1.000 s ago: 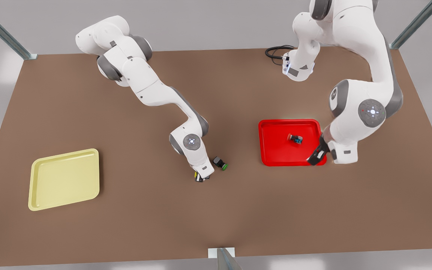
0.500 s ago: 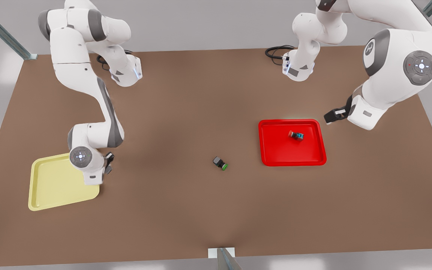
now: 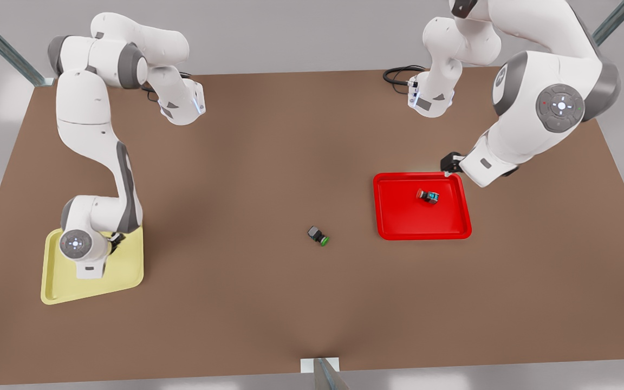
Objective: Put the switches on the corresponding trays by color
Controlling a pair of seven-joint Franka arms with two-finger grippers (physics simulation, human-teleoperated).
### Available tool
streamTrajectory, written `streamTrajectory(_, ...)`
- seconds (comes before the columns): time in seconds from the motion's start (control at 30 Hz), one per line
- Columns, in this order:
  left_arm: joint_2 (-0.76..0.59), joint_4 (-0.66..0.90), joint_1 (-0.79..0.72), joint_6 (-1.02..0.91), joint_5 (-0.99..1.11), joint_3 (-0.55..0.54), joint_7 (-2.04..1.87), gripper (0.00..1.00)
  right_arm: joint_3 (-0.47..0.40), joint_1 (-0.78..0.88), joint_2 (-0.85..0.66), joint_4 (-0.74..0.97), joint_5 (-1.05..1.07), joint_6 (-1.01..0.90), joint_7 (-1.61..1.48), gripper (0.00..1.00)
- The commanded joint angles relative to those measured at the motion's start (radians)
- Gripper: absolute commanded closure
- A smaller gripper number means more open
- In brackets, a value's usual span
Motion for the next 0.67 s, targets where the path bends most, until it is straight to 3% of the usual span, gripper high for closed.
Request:
streamTrajectory(0.0, -0.001, 0.0, 0.001, 0.015, -0.005, 0.001, 0.2, 0.0, 0.0, 0.0, -0.024, 0.012, 0.013, 0.013, -0.127, 0.0)
streamTrajectory(0.07, -0.001, 0.0, 0.008, 0.015, -0.005, 0.004, 0.199, 0.0, 0.007, 0.009, -0.162, 0.06, 0.06, -0.124, -0.123, 0.0)
streamTrajectory(0.13, -0.001, -0.007, 0.013, -0.001, -0.001, 0.004, 0.199, 0.0, 0.007, 0.037, -0.162, 0.294, 0.192, -0.424, -0.027, 0.0)
streamTrajectory(0.2, -0.001, -0.013, 0.014, -0.005, -0.003, 0.004, 0.205, 0.0, 0.01, 0.118, -0.171, 0.413, 0.24, -0.74, 0.51, 0.0)
streamTrajectory(0.27, -0.001, -0.012, 0.014, 0.004, -0.003, 0.004, 0.207, 0.0, 0.013, 0.178, -0.228, 0.506, 0.127, -0.932, 0.627, 0.0)
streamTrajectory(0.37, -0.004, -0.012, 0.016, -0.004, 0.0, 0.005, 0.203, 0.0, 0.019, 0.156, -0.357, 0.477, 0.133, -0.958, 0.629, 0.0)
streamTrajectory(0.63, -0.002, -0.007, 0.067, -0.004, -0.003, 0.005, 0.207, 0.0, 0.019, 0.15, -0.362, 0.474, 0.134, -0.958, 0.627, 0.0)
